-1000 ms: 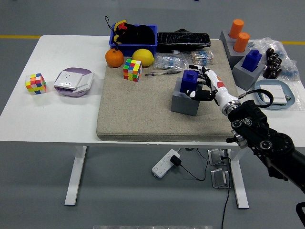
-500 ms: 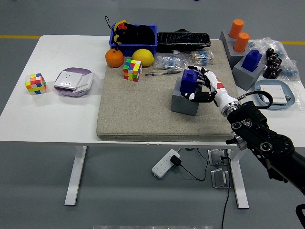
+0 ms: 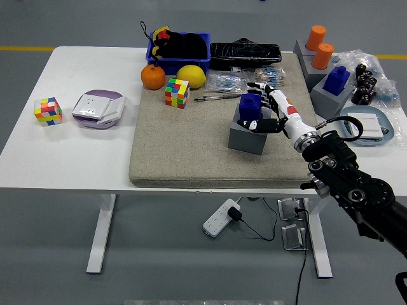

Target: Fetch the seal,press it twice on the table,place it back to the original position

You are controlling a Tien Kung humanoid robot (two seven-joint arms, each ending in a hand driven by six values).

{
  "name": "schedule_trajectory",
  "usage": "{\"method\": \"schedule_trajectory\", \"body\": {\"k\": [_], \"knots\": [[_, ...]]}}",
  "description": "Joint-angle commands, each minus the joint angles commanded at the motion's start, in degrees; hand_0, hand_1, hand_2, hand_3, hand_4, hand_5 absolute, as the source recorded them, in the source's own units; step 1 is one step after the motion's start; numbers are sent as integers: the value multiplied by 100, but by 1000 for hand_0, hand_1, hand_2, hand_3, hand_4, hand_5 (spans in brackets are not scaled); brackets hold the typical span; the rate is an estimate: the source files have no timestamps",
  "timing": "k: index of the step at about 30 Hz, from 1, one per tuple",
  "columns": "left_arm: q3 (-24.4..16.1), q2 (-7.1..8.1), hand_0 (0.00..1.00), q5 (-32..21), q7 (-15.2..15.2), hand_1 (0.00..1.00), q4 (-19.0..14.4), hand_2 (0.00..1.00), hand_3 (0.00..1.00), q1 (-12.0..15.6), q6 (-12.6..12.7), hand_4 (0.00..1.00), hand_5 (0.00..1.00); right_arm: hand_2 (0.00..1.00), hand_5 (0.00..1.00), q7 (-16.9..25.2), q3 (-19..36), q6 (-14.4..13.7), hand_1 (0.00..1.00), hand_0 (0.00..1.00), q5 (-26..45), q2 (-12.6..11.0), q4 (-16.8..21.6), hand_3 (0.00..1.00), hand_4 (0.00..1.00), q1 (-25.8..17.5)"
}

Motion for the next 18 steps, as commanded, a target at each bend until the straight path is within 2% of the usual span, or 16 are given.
{"method": "schedule_trajectory", "body": {"k": [18], "knots": [[-42,-13,832,5,0,795,2,759,815,13,-3,744,323,831,2,-35,246,5,831,827,-119,-110,89,867,924,31]]}}
